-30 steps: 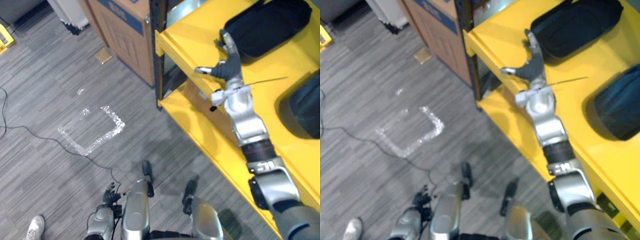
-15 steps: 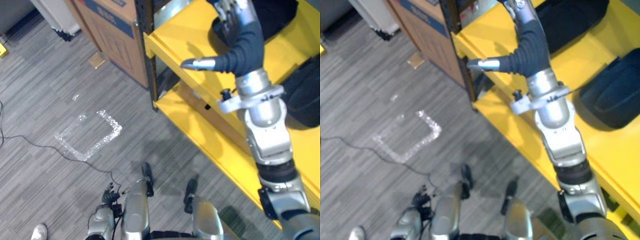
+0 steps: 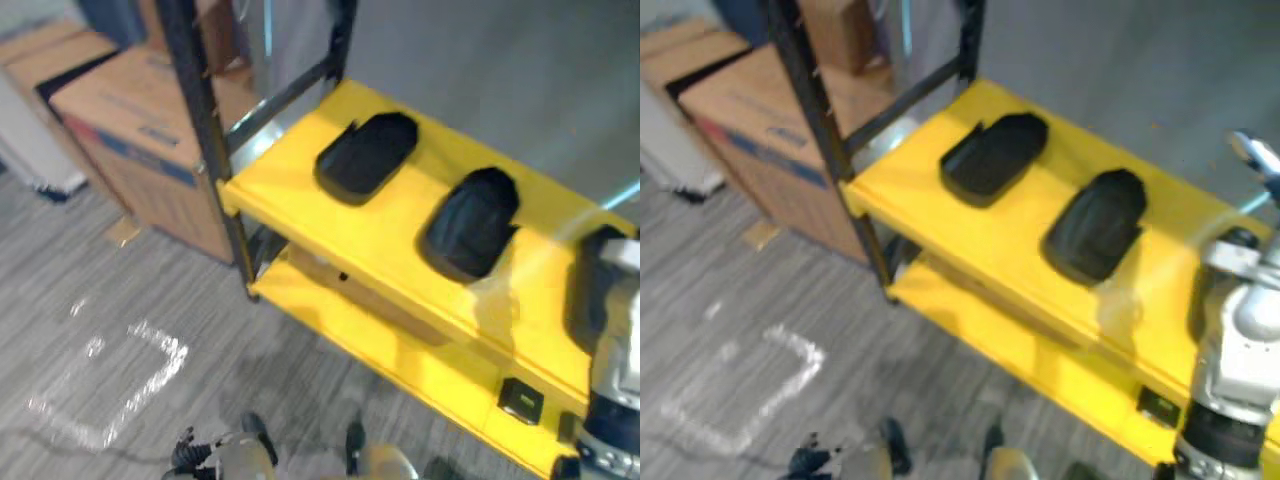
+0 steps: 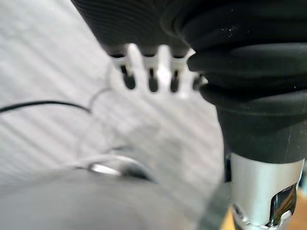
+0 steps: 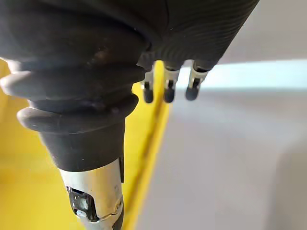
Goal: Walk over and take plastic housings, then place them on the shelf
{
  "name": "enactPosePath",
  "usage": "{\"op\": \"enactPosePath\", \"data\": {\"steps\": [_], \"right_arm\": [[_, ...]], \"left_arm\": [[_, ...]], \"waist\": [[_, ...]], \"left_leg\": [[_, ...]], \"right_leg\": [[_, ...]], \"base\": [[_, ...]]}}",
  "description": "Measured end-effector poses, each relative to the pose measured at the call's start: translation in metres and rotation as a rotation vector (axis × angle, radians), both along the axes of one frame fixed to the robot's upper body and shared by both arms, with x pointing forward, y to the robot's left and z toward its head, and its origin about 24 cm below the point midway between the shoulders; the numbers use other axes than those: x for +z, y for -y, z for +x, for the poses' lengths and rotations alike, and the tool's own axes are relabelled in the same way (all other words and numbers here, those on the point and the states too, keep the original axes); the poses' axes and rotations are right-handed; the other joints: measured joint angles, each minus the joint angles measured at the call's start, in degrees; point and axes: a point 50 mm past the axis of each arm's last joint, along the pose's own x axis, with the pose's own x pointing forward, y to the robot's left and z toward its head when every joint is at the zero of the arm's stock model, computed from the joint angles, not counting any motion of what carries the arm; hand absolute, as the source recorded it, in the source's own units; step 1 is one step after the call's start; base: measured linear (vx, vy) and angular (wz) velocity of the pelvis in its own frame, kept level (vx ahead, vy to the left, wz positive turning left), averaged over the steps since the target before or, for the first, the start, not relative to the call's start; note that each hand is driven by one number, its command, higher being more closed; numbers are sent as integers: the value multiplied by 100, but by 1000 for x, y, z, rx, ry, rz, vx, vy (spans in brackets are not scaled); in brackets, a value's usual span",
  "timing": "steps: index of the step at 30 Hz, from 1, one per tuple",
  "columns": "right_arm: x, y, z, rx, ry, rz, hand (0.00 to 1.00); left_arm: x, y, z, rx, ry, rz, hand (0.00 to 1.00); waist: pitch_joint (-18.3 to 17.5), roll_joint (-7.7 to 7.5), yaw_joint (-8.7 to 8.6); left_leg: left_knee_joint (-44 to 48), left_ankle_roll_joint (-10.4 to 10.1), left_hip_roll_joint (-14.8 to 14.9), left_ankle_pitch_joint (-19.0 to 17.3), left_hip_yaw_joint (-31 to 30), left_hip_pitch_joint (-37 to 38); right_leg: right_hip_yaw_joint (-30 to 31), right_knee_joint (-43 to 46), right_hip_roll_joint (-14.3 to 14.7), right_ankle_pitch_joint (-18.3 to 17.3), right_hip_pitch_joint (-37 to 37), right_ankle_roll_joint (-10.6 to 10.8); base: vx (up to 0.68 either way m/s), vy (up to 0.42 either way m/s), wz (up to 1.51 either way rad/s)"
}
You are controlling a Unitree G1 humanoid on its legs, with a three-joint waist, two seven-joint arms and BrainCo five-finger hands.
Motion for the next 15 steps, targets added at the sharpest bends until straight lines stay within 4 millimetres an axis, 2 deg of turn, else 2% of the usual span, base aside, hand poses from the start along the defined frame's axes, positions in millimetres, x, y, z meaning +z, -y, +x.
{"op": "enactPosePath", "data": {"steps": [1, 3, 5, 6, 8, 11, 12, 13, 15], "right_arm": [[-8, 6, -4, -30, -24, 21, 0], [-36, 21, -15, -99, -105, 114, 0], [-86, 36, -36, -203, -256, 267, 0], [-100, 38, -41, -223, -301, 307, 0], [-152, 40, -68, -302, -482, 447, 0], [-215, 29, -103, -348, -672, 649, 0], [-238, 19, -114, -340, -755, 711, 0], [-251, 13, -119, -330, -803, 746, 0], [-298, -13, -137, -287, -1027, 875, 0]], "left_arm": [[0, 0, 0, 1, 0, -3, 0], [-2, 6, 0, -15, -2, -34, 0], [-5, 14, -1, -57, -24, -67, 0], [-6, 16, -2, -66, -31, -75, 0], [-7, 20, -1, -99, -41, -90, 0], [-8, 29, 3, -159, -45, -102, 0], [-8, 32, 6, -179, -43, -106, 0], [-7, 33, 8, -183, -39, -109, 0], [-6, 39, 17, -196, -26, -128, 0]], "waist": [[-33, 11, -69], [-127, 55, -230], [-203, 92, -407], [-212, 100, -437], [-231, 129, -576], [-267, 207, -695], [-267, 237, -721], [-269, 247, -721], [-254, 233, -708]], "left_leg": [[-23, -18, 6, -15, 71, 66], [-120, -44, 18, -31, 285, 242], [-277, -93, 41, -22, 564, 497], [-340, -115, 40, -10, 631, 569], [-539, -191, 20, 48, 851, 795], [-798, -237, -75, 125, 1203, 1136], [-883, -245, -118, 150, 1337, 1279], [-929, -251, -138, 165, 1391, 1344], [-1197, -282, -275, 272, 1511, 1544]], "right_leg": [[88, 0, 4, 2, 4, 0], [288, -2, 18, 20, -5, -7], [571, -5, 48, 60, -2, 0], [630, -6, 47, 73, -4, -6], [797, -9, 67, 118, -5, -6], [1022, -8, 54, 124, 7, 4], [1046, -12, 41, 124, 22, 6], [1046, -27, 31, 123, 36, 9], [1034, -120, -23, 101, 98, -16]], "base": [[104, 30, -53], [46, 18, -53], [30, 18, -60], [22, 22, -58], [0, 13, -51], [-33, 13, -56], [-62, 17, -52], [-84, 7, -45], [-120, -1, -23]]}}
